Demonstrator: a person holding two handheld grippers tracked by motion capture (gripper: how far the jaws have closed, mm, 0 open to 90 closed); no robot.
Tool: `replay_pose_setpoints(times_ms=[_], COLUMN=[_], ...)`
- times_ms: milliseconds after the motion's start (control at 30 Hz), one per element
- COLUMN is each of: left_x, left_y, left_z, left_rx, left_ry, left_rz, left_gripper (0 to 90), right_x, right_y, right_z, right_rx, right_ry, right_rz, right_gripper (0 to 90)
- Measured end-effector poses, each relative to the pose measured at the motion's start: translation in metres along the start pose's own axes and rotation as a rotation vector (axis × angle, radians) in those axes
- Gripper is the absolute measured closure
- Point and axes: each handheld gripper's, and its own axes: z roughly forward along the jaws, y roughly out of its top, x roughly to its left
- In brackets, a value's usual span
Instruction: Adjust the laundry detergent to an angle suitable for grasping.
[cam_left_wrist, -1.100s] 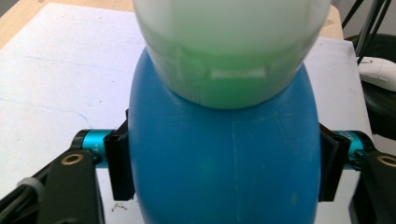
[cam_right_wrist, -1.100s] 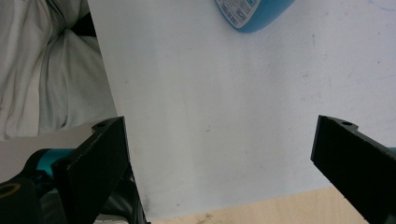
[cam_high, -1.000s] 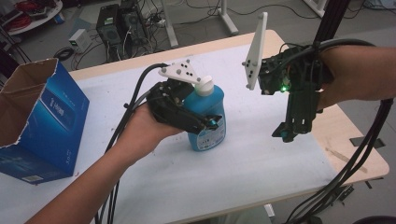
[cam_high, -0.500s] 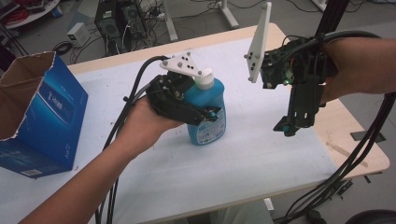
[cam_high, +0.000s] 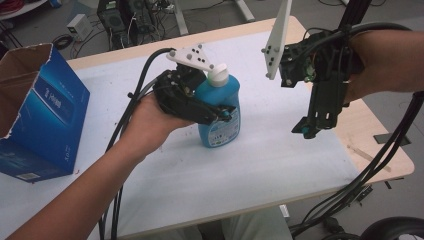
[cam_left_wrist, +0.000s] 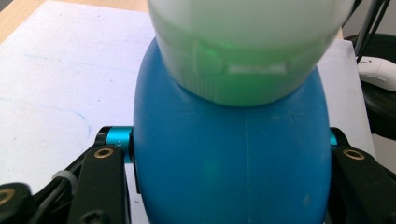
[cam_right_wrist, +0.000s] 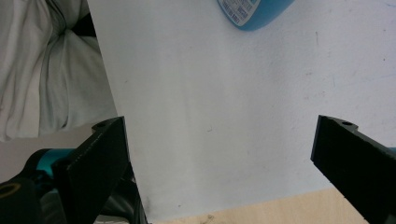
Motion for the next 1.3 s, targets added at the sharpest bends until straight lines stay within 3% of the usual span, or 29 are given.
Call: replay_pose_setpoints(times_ms=[267, 433, 700, 967, 1300], left_x=[0.008, 0.016, 0.033, 0.043, 0.048], left_y=[0.002, 0.009, 0.018, 0.011, 0.004], left_z=[-0.015, -0.031, -0.052, -0.054, -0.047], left_rx=[-0.040, -0.059, -0.055, -0.071, -0.074], left_ry=[-0.066, -0.107, -0.200, -0.279, -0.358], left_rz=[0.025, 0.082, 0.218, 0.286, 0.334], left_gripper=[42.5, 42.5, 42.5, 42.5, 42.5], right_x=[0.000, -0.002, -0.003, -0.003, -0.005], right_y=[-0.001, 0.000, 0.004, 0.008, 0.009], right_z=[0.001, 0.002, 0.003, 0.005, 0.007], right_rx=[0.001, 0.004, 0.010, 0.008, 0.013], right_ry=[0.001, 0.005, 0.009, 0.013, 0.018], right_rz=[0.005, 0.008, 0.006, 0.007, 0.008], right_gripper=[3.7, 3.7, 3.7, 3.7, 3.7])
